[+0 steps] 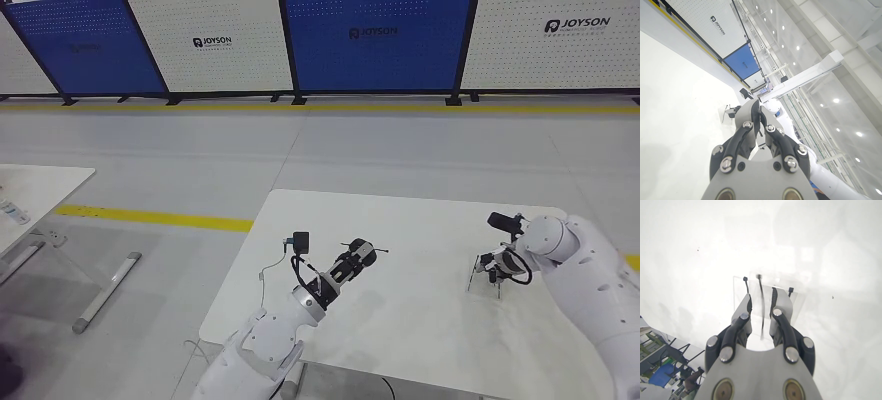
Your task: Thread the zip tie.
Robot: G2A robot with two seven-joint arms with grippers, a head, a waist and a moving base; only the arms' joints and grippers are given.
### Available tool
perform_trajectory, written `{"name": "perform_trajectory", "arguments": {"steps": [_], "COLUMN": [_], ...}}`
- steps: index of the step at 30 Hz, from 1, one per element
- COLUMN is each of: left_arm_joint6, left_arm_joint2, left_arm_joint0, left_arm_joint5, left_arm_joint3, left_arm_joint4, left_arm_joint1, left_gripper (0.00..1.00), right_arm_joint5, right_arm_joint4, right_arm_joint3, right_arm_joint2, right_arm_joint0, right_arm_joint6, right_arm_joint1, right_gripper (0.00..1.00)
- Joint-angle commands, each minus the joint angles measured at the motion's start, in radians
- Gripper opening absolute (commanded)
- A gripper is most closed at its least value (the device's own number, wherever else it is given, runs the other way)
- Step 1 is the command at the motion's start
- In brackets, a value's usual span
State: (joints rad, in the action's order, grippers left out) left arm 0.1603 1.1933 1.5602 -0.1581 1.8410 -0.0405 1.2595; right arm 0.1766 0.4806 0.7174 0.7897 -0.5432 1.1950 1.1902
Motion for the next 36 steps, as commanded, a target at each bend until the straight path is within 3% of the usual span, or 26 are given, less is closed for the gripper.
{"name": "perform_trajectory", "arguments": {"steps": [1,9,16,36], "left_arm_joint6": [0.000,0.000,0.000,0.000], "left_arm_joint2": [0.000,0.000,0.000,0.000], "left_arm_joint0": [0.000,0.000,0.000,0.000], "left_arm_joint5": [0.000,0.000,0.000,0.000], "left_arm_joint3": [0.000,0.000,0.000,0.000], "left_arm_joint4": [0.000,0.000,0.000,0.000], "left_arm_joint1": [0.000,0.000,0.000,0.000], "left_gripper": [0.00,0.00,0.00,0.00], "right_arm_joint5": [0.000,0.021,0.023,0.018], "right_arm_joint4": [0.004,0.020,0.018,0.025], "right_arm_joint3": [0.007,0.035,0.014,-0.106], "right_arm_joint2": [0.006,0.023,0.020,-0.040], "right_arm_joint0": [-0.005,-0.019,-0.006,0.058], "right_arm_joint6": [0.002,0.018,0.030,0.028], "right_arm_joint1": [-0.003,-0.012,-0.003,0.059], "right_gripper": [0.26,0.24,0.24,0.25]}}
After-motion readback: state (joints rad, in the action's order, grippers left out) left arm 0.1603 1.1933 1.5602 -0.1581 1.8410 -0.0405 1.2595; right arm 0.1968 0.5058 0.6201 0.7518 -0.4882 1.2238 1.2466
